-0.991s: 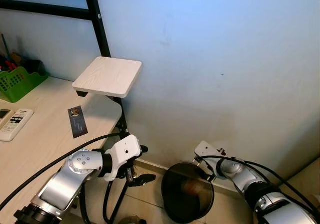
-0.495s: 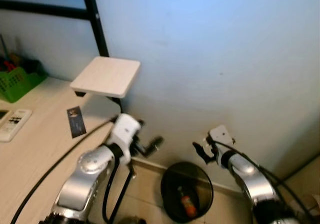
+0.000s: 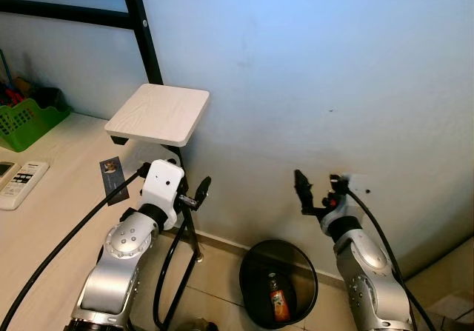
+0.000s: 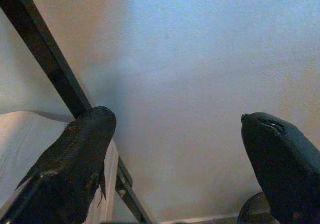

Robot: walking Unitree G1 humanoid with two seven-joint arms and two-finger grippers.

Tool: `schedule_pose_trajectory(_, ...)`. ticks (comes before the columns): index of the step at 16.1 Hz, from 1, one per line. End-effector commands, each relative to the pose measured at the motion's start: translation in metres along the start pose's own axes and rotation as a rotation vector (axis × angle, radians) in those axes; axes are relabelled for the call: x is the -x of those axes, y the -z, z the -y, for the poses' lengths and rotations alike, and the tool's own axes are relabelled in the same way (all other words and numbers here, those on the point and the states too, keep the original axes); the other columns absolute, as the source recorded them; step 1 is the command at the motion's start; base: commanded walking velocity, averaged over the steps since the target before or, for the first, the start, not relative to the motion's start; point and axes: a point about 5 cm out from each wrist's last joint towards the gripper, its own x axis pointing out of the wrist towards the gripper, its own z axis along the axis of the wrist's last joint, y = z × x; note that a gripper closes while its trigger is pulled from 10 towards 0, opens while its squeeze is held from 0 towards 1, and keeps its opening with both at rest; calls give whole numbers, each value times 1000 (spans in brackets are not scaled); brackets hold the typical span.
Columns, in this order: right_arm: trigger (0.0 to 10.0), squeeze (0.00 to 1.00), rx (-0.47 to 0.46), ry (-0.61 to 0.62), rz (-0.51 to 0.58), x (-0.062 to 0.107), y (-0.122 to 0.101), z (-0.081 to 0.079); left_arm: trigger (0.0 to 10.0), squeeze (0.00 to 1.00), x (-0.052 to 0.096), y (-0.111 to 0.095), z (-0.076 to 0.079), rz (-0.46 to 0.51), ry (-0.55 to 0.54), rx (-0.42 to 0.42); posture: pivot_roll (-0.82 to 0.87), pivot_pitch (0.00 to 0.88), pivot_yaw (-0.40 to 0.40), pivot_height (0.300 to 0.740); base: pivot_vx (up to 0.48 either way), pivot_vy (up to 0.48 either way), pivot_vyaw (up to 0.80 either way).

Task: Clean up the room

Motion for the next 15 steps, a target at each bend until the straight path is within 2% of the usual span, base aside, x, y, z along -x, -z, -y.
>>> schedule_pose_trajectory(1,10000,0,-9,32,29,0,-9,3,10000,145,1,0,0,7,-10,-11,-25,0,67,740,-296,0,0)
schedule_pose_trajectory(5,10000,0,23,1,10,1,-11,-4,10000,153,1,-1,-1,5,-18,-9,-23,0,68,740,-295,0,0)
schedule_pose_trajectory(7,10000,0,67,-1,-3,-1,-11,-6,10000,153,1,0,0,-3,-4,-10,-21,0,69,740,-294,0,0)
schedule_pose_trajectory(9,10000,0,69,-7,-14,-1,-11,-7,10000,153,0,0,-1,-3,-1,-15,-21,0,70,740,0,0,0)
schedule_pose_trajectory(15,10000,0,78,1,-16,-4,-15,-8,10000,169,-3,-4,-8,20,-45,2,-16,0,65,740,0,0,-759)
